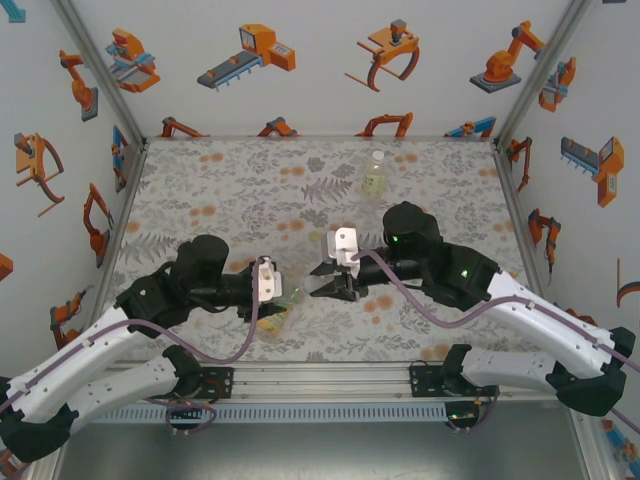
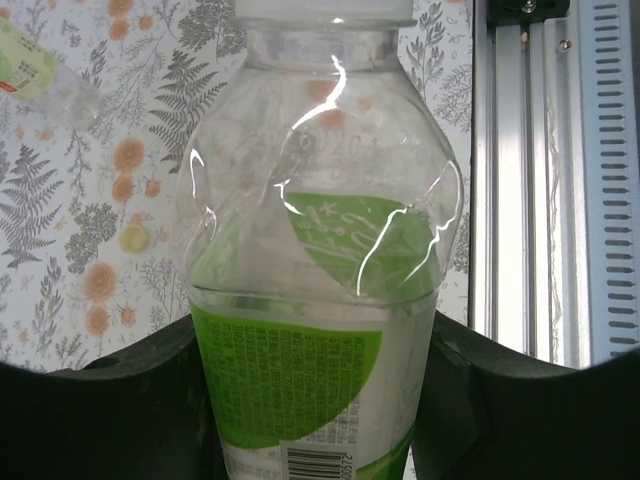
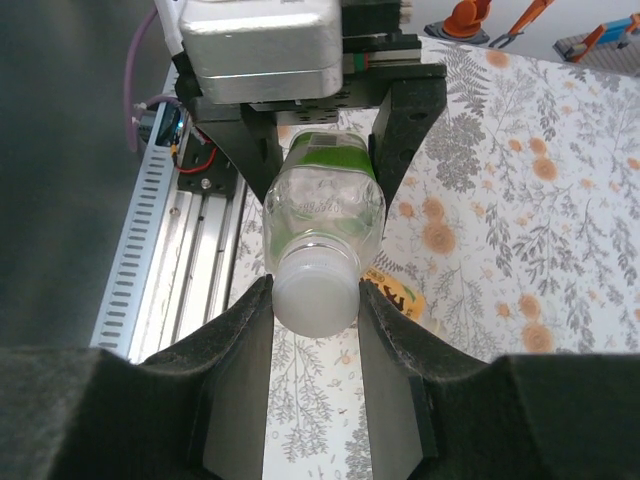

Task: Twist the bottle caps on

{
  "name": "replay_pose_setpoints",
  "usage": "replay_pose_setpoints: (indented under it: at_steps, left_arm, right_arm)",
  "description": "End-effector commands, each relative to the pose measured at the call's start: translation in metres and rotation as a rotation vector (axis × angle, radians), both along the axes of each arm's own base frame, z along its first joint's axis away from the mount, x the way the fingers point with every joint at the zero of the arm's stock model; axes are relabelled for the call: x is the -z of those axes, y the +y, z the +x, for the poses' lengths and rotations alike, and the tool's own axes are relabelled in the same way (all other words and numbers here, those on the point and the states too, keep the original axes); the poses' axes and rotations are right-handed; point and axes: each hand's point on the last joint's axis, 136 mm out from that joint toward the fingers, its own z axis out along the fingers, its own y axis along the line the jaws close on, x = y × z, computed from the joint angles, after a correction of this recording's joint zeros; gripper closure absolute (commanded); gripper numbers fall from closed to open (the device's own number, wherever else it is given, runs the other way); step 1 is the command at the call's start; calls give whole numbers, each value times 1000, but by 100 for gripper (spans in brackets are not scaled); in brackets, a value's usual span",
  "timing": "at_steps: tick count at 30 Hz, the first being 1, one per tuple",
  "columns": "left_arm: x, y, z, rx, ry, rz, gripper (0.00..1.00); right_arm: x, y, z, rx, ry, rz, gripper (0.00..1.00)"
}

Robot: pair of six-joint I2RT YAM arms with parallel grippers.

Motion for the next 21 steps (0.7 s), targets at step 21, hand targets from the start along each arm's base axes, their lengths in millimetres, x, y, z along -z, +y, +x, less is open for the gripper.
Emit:
replay_pose_setpoints:
  at_steps: [21]
  left_arm:
    - [-27, -10, 9, -22, -60, -99, 100]
  right_arm:
    - [19, -1, 50, 591, 790, 9, 100]
